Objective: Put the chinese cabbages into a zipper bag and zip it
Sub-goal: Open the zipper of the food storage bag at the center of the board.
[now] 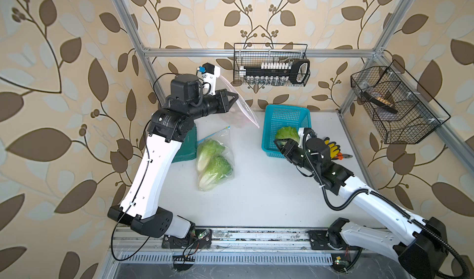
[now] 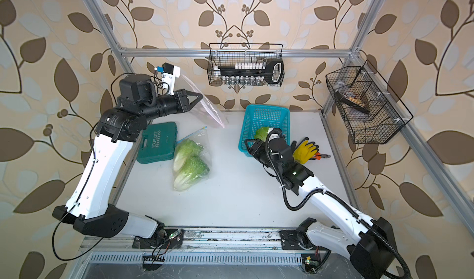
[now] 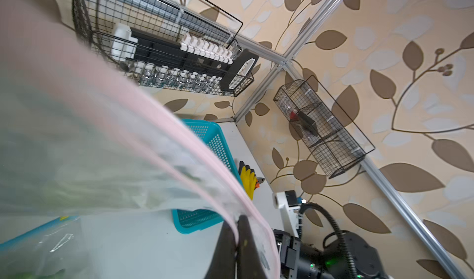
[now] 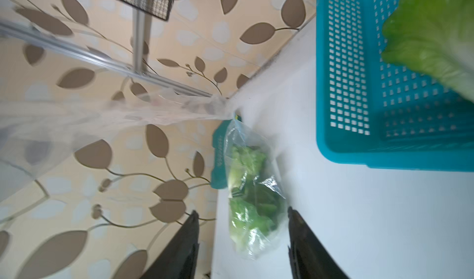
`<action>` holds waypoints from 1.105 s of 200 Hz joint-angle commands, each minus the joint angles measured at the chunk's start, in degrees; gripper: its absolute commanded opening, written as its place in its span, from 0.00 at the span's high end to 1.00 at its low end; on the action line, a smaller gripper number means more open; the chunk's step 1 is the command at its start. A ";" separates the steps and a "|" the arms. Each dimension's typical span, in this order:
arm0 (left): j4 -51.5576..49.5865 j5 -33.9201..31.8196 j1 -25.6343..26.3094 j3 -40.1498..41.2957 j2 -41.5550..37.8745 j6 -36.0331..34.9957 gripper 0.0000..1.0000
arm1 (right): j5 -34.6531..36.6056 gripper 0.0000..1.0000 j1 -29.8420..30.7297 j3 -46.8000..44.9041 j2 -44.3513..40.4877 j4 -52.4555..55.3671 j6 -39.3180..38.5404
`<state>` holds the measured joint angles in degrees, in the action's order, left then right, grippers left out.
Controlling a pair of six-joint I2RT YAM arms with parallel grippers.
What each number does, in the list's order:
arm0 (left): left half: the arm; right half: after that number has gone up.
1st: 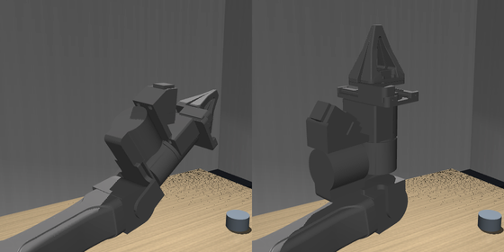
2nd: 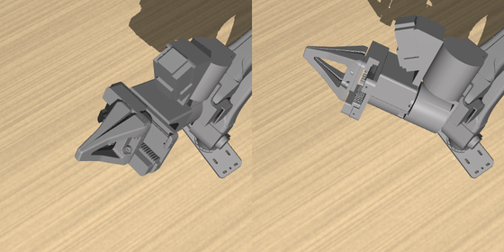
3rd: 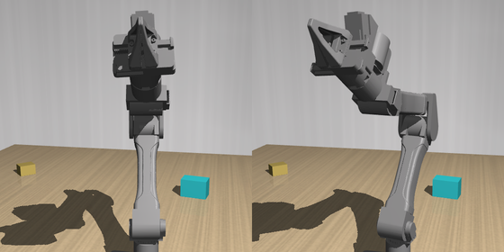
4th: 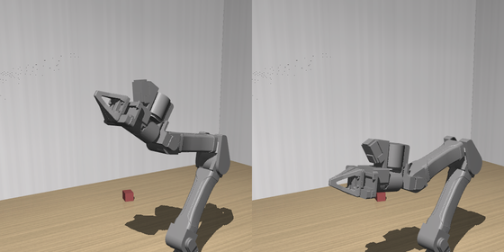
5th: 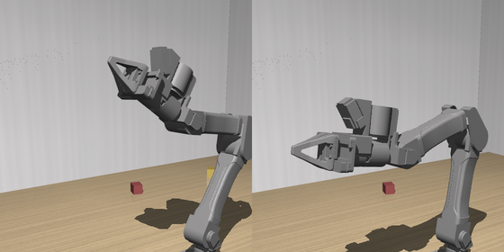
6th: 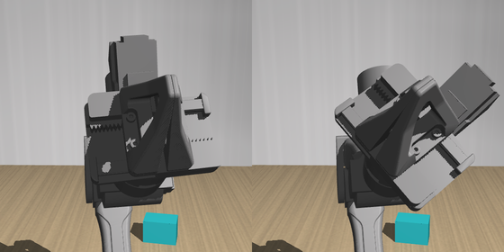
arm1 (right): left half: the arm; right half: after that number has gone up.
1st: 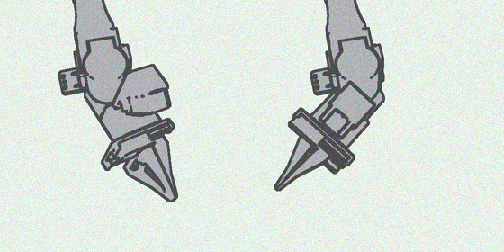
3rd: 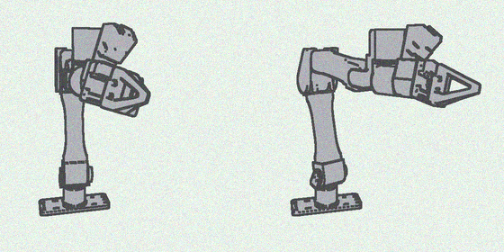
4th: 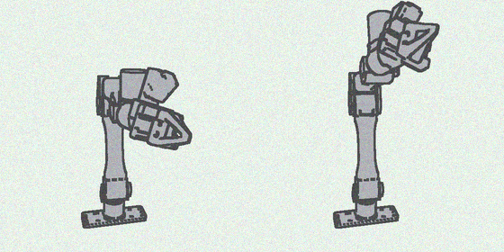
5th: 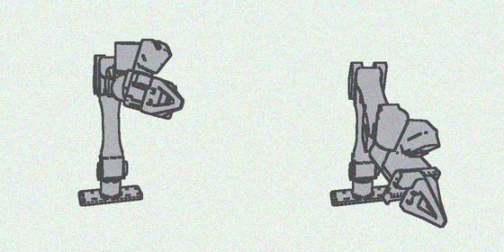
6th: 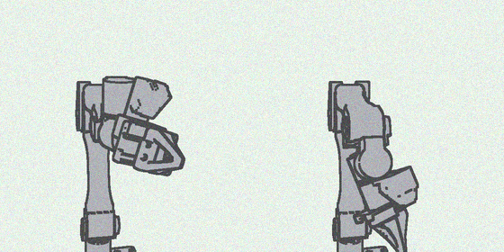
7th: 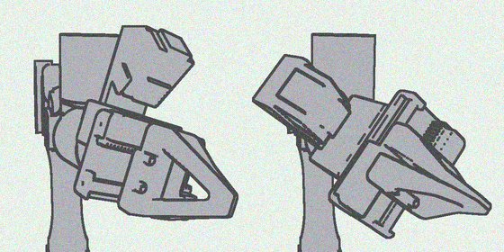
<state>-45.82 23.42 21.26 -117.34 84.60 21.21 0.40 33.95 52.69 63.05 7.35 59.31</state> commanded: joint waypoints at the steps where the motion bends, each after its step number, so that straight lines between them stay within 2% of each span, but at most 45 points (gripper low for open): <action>1: -21.05 -7.77 5.58 -5.52 8.43 -11.90 1.00 | 4.00 0.44 -0.25 5.41 1.61 23.77 -16.80; 20: -29.02 -9.16 11.39 -11.83 15.45 -14.48 1.00 | 1.82 0.43 -0.28 6.26 3.58 18.45 -16.92; 62: -30.81 -8.49 18.80 -12.12 22.45 -15.83 1.00 | -8.52 0.44 3.57 12.52 16.20 9.61 -13.21; 79: -32.35 -8.66 18.94 -11.17 26.13 -15.61 1.00 | -7.44 0.44 2.46 12.26 16.26 11.14 -12.11; 99: -32.22 -8.31 18.87 -9.10 28.81 -15.01 1.00 | -6.01 0.43 -2.39 10.43 12.81 18.15 -14.14; 129: -25.40 -4.76 18.83 -4.22 28.08 -12.74 1.00 | -11.26 0.39 -7.52 6.08 6.13 21.33 -17.16; 143: -24.52 -4.87 18.89 -4.88 28.47 -12.27 1.00 | -13.79 0.37 -7.42 5.98 4.49 21.45 -16.89; 166: -24.02 -3.63 18.87 -5.71 29.60 -11.70 1.00 | -16.98 0.34 -6.06 4.64 3.40 16.18 -11.76; 190: -22.94 -2.16 18.83 -5.19 30.24 -10.93 1.00 | -14.41 0.31 -2.00 7.56 6.55 14.84 -11.66; 221: -22.80 -1.78 18.84 -5.36 30.12 -10.48 1.00 | -10.69 0.36 -1.26 8.50 11.85 14.69 -11.13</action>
<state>-69.76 19.29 40.07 -121.62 114.93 9.61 -13.10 32.64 59.81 71.83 22.87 47.18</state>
